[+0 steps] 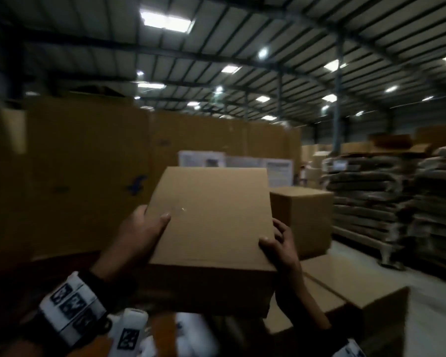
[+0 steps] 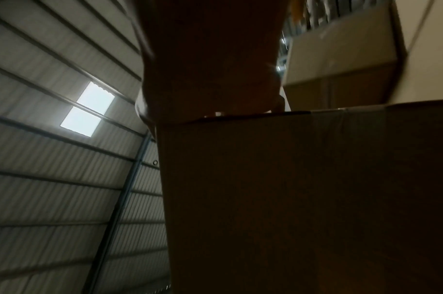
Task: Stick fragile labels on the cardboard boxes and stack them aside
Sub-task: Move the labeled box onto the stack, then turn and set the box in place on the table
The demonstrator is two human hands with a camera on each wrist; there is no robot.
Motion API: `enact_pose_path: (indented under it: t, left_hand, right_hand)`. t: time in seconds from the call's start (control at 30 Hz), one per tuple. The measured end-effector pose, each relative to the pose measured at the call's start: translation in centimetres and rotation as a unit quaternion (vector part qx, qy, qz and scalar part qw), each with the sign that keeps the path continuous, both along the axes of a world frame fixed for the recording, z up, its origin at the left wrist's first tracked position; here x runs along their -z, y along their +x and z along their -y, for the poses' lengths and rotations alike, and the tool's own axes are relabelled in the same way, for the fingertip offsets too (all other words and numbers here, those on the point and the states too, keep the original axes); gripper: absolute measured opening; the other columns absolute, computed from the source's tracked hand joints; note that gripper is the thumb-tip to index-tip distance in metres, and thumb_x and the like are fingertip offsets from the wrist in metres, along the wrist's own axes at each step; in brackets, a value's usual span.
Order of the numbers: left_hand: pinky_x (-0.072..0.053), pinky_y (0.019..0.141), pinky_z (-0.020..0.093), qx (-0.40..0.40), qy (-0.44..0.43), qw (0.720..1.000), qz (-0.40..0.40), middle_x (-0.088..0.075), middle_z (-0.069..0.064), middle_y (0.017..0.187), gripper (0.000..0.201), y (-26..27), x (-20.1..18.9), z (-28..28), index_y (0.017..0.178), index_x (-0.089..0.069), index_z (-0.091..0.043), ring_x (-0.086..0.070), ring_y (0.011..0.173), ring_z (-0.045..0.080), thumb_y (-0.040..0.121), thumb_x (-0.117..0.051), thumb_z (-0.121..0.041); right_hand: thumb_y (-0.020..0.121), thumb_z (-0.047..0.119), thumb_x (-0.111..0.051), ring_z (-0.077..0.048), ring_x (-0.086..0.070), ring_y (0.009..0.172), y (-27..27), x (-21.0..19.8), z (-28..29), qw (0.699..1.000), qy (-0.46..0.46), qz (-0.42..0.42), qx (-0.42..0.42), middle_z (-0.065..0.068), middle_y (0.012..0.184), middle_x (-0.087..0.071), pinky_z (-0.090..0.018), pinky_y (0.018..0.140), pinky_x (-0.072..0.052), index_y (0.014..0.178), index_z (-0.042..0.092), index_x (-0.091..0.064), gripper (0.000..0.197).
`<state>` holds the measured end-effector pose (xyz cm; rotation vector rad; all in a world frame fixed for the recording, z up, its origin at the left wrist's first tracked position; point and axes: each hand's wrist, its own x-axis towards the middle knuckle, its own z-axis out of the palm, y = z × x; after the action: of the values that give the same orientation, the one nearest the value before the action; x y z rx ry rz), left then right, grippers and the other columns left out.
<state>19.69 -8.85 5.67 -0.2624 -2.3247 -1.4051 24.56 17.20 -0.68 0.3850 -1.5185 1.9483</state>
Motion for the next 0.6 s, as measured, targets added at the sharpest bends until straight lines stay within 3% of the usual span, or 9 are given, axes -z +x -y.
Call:
enact_pose_path:
  t: [0.07, 0.23, 0.33, 0.47, 0.6]
  left_hand:
    - [-0.044, 0.075, 0.033, -0.042, -0.001, 0.999, 0.018, -0.057, 0.004, 0.110, 0.044, 1.7, 2.0, 5.0, 0.130, -0.051, -0.011, -0.056, 0.094, 0.024, 0.095, -0.059, -0.037]
    - [-0.046, 0.084, 0.037, -0.156, -0.045, 0.982, 0.098, -0.057, 0.006, 0.112, 0.042, 4.3, 8.9, 15.9, 0.126, -0.052, -0.017, -0.056, 0.099, 0.027, 0.095, -0.055, -0.046]
    - [-0.048, 0.094, 0.047, -0.180, -0.054, 0.968, 0.166, -0.057, 0.012, 0.122, 0.050, 4.4, 13.0, 20.8, 0.132, -0.048, -0.012, -0.056, 0.109, 0.032, 0.096, -0.052, -0.047]
    - [-0.048, 0.092, 0.042, -0.198, -0.056, 0.957, 0.207, -0.057, 0.019, 0.125, 0.050, 3.6, 17.9, 26.0, 0.131, -0.048, -0.002, -0.057, 0.111, 0.035, 0.097, -0.054, -0.039]
    - [-0.050, 0.093, 0.044, -0.191, -0.070, 0.952, 0.228, -0.062, 0.017, 0.123, 0.050, 1.3, 21.7, 30.5, 0.126, -0.053, -0.005, -0.060, 0.106, 0.033, 0.095, -0.055, -0.043]
  right_hand:
    - [0.051, 0.035, -0.073, -0.004, -0.069, 0.085, -1.0, 2.0, 4.5, 0.999, 0.000, 0.024, -0.046, 0.003, 0.108, -0.065, -0.020, 0.068, -0.055, 0.109, 0.025, -0.051, 0.063]
    - [0.082, 0.021, -0.068, -0.016, -0.062, 0.105, -2.3, 8.1, 15.2, 0.979, -0.006, 0.138, -0.152, -0.005, 0.123, -0.060, -0.023, 0.077, -0.053, 0.124, 0.018, -0.048, 0.047]
    - [0.098, 0.026, -0.055, -0.019, -0.059, 0.109, -3.1, 12.4, 20.3, 0.967, 0.003, 0.201, -0.156, -0.008, 0.123, -0.059, -0.027, 0.084, -0.050, 0.129, 0.010, -0.049, 0.035]
    - [0.101, 0.033, -0.047, -0.028, -0.059, 0.114, -4.6, 17.8, 25.6, 0.952, 0.009, 0.262, -0.155, -0.012, 0.123, -0.061, -0.039, 0.091, -0.050, 0.129, 0.010, -0.053, 0.036]
    - [0.100, 0.033, -0.050, -0.028, -0.059, 0.113, -5.8, 21.2, 29.4, 0.935, 0.014, 0.311, -0.171, -0.013, 0.126, -0.059, -0.047, 0.096, -0.049, 0.127, 0.015, -0.053, 0.032]
